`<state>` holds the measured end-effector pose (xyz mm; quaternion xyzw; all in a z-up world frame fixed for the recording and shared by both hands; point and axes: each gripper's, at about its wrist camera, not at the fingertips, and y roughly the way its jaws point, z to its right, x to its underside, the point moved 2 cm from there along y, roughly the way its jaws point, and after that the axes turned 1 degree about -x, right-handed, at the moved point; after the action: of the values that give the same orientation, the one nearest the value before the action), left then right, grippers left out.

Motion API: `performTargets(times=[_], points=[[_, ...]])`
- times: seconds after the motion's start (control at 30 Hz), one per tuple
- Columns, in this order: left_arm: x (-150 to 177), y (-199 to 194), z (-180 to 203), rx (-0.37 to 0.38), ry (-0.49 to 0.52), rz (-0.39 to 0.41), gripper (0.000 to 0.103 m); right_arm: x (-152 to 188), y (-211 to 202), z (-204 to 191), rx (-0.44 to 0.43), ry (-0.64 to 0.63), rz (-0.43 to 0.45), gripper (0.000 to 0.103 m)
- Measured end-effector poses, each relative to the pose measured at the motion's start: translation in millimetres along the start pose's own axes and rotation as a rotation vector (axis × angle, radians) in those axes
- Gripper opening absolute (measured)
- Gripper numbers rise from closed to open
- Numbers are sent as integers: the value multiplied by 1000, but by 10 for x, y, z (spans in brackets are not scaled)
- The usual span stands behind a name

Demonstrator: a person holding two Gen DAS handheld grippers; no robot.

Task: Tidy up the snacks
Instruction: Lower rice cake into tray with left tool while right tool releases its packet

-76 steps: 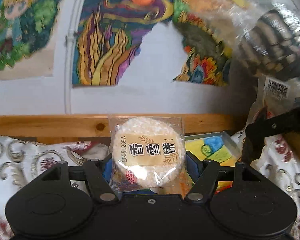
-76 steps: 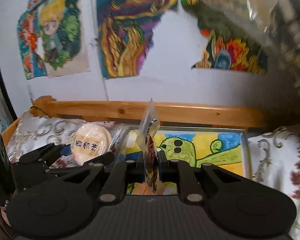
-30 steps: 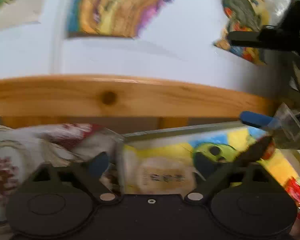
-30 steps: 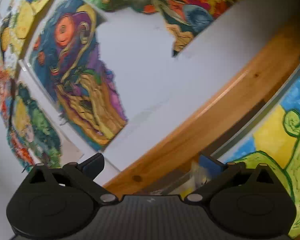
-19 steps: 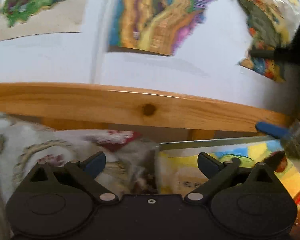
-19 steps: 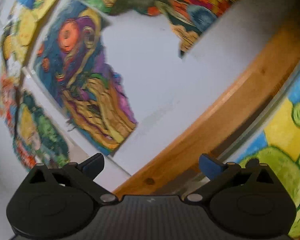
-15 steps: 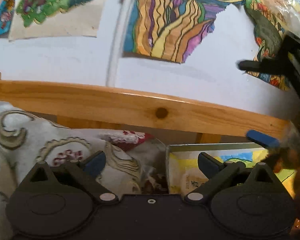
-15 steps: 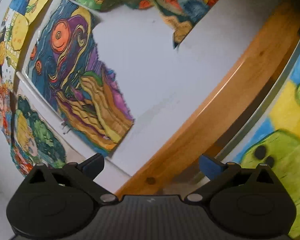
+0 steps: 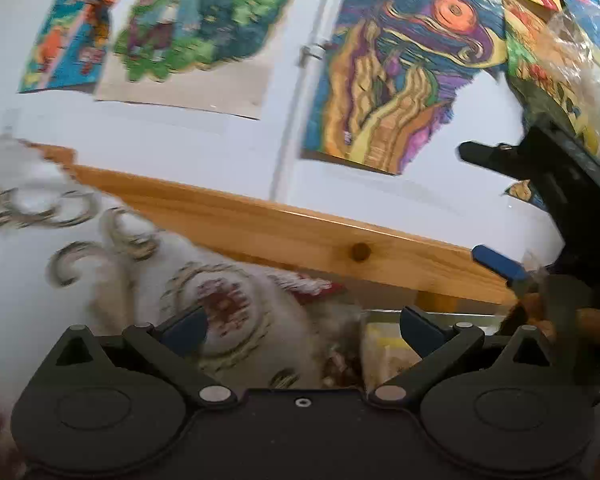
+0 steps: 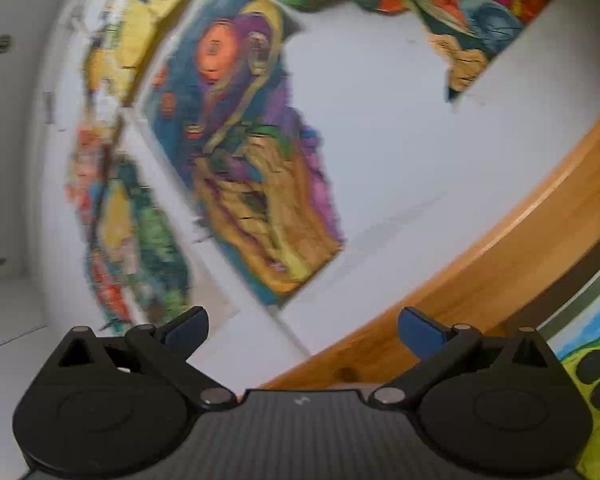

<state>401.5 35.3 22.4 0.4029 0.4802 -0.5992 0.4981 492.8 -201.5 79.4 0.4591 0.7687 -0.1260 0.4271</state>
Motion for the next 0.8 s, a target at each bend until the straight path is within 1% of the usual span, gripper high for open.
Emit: performTargets(times=[0.1,0.17,0.27,0.3,0.4,0.47,0.53,0.57,0.6,0.63,0.67,0.7,0.8], points=[[70,-127,-55,-36,-22,17,102,92,-68,48,-50,71,13,103],[87,-153,-60,-41,-40,14,102,200,-80,104,-25,106,11,103],[111,-149,-69,-49,-79,22,102,281,-58,171,59,83,9,103],[124,-133,-74,-49,-94,20,102,276,-46,191,57,85,10,103],[184,-94,-75,-56,-124,25,102,294,26,287,5,110,-64,103],[227,-82,-53,-57,-127,32,102,364,50,322,-15,139,-110,103],[243,-92,-35,-51,-131,34,102,447,77,314,-68,161,-151,103],[248,-98,-29,-47,-135,36,102,495,87,294,-75,162,-162,103],[248,-97,-23,-46,-135,36,102,546,104,261,-79,153,-168,103],[247,-93,-19,-48,-135,35,102,596,116,210,-81,117,-178,103],[241,-93,-19,-50,-135,34,102,633,134,152,-67,70,-197,103],[232,-99,-26,-52,-138,32,102,648,138,122,-57,49,-211,103],[194,-149,-57,-64,-155,40,102,613,90,114,-12,54,-211,103]])
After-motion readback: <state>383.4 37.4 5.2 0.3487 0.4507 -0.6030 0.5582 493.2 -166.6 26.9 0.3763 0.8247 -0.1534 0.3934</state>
